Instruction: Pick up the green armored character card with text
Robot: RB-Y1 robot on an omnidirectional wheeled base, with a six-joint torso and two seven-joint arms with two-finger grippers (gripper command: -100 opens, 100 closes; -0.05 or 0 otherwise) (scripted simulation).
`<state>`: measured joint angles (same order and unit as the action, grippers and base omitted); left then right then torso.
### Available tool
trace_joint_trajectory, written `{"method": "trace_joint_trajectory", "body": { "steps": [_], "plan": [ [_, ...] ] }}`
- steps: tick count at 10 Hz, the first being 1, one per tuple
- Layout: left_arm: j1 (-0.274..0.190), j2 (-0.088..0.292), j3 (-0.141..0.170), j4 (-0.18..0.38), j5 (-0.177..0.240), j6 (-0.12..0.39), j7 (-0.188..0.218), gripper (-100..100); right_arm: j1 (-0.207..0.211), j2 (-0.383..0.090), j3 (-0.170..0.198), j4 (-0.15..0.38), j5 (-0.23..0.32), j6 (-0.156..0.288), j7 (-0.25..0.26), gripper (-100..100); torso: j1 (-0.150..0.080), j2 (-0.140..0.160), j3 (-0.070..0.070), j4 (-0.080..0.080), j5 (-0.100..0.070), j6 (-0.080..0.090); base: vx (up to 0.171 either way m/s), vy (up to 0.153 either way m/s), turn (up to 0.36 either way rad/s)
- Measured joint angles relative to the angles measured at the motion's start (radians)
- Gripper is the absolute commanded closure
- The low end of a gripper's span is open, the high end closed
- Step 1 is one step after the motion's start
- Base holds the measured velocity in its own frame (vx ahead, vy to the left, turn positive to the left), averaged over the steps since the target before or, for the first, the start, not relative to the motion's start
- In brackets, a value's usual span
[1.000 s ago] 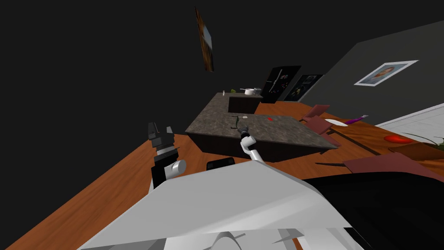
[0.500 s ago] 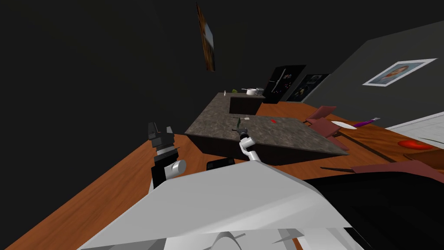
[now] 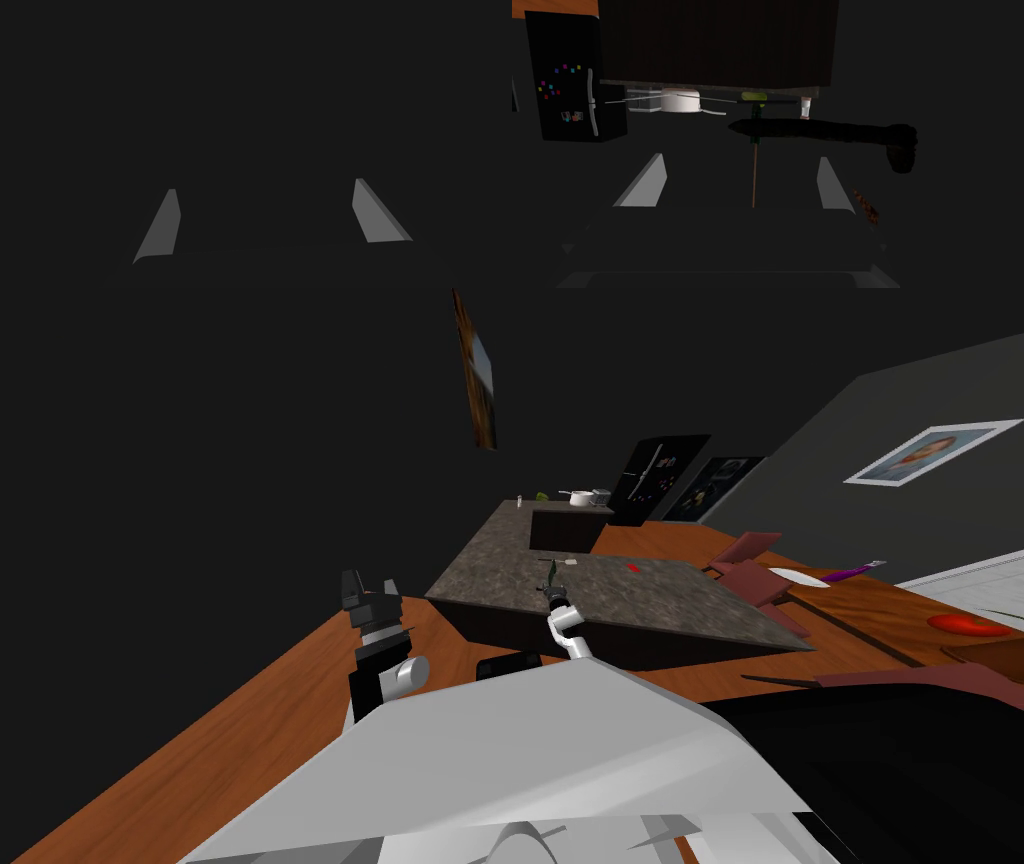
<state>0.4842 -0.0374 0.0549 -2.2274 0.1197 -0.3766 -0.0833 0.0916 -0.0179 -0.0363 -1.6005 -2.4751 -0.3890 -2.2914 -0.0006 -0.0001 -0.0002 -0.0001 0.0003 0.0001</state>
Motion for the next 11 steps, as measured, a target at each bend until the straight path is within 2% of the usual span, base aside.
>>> {"method": "trace_joint_trajectory", "body": {
  "steps": [3, 9, 10, 11],
  "plan": [
    [0.000, 0.000, 0.000, 0.000, 0.000, 0.000, 0.000, 0, 0.006, 0.002, -0.009, 0.014, 0.007, 0.024, -0.005, -100, 0.000, 0.000, 0.000, 0.000, 0.000, 0.000, 0.006, 0.008, -0.023],
    [0.000, 0.000, 0.000, 0.000, 0.000, 0.000, 0.000, 0, 0.006, 0.002, -0.009, 0.015, 0.007, 0.025, -0.005, -100, 0.000, 0.000, 0.000, 0.000, 0.000, 0.000, 0.000, 0.000, 0.001],
    [0.000, 0.000, 0.000, 0.000, 0.000, 0.000, 0.000, 0, 0.006, 0.002, -0.009, 0.015, 0.007, 0.025, -0.005, -100, 0.000, 0.000, 0.000, 0.000, 0.000, 0.000, -0.069, -0.003, 0.238],
    [0.000, 0.000, 0.000, 0.000, 0.000, 0.000, 0.000, 0, -0.020, -0.029, 0.008, 0.039, 0.030, 0.046, 0.017, -100, 0.000, 0.003, 0.002, 0.001, 0.000, -0.001, -0.092, 0.004, 0.125]
  ]
}}
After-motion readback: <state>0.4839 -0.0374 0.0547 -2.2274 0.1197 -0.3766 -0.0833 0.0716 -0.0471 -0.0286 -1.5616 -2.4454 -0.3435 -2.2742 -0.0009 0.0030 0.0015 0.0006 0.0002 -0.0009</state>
